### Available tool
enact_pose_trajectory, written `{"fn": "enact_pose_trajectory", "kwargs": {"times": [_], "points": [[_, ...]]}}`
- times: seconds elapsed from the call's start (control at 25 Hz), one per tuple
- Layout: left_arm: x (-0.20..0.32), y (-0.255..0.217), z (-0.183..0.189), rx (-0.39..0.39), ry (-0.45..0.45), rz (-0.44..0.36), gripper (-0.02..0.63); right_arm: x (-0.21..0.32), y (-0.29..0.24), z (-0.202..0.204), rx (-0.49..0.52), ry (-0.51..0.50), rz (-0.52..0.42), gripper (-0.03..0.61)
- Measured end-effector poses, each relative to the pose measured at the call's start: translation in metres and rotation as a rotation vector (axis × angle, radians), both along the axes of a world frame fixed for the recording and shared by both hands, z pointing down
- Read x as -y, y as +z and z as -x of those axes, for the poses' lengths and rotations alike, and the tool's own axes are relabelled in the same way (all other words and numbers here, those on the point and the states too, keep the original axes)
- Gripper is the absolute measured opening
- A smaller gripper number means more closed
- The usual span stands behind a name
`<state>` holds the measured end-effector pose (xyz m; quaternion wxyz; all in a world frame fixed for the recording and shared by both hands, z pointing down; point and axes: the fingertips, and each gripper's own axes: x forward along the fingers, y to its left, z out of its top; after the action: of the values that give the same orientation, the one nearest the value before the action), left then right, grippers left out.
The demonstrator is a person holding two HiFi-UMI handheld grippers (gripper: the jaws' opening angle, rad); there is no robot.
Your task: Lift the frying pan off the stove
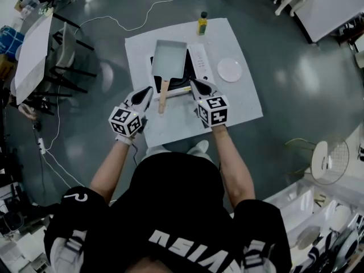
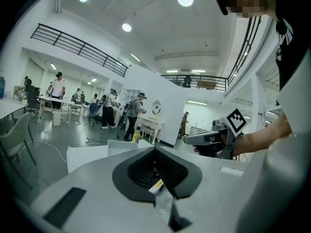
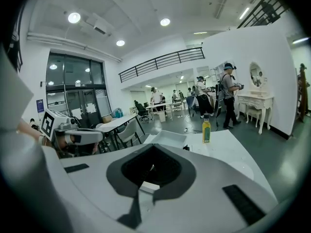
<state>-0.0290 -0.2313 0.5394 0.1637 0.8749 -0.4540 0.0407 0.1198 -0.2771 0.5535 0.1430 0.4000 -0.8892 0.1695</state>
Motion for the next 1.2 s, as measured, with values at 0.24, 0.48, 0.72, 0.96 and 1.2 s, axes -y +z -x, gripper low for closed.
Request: {"fn": "enact_pose_trajectory", "kwargs": {"times": [0.24,0.48,0.72,0.96,1.2], "points": [[-0.004,0.006,0.0,0.002,-0.007,0.012,-0.002,-0.001,0.007,0.003,0.006,-0.02,0.019,-0.005],[-0.008,0.01,0.004,-0.007,0.011,0.025,-0.002,-0.006,0.018,0.007,0.024,-0.019,0.059,-0.005],[-0.012,0.022,0.008,-0.027,0.053,0.061,-0.002,-0.012,0.032,0.016,0.052,-0.022,0.096,-0.005],[-0.019,0.041,0.009,-0.053,0.09,0.109,-0.002,-0.019,0.046,0.03,0.074,-0.063,0.133,-0.005],[-0.026,0.056,0.005,-0.078,0.141,0.147,-0.002,-0.021,0.063,0.041,0.088,-0.067,0.177,-0.003]]}}
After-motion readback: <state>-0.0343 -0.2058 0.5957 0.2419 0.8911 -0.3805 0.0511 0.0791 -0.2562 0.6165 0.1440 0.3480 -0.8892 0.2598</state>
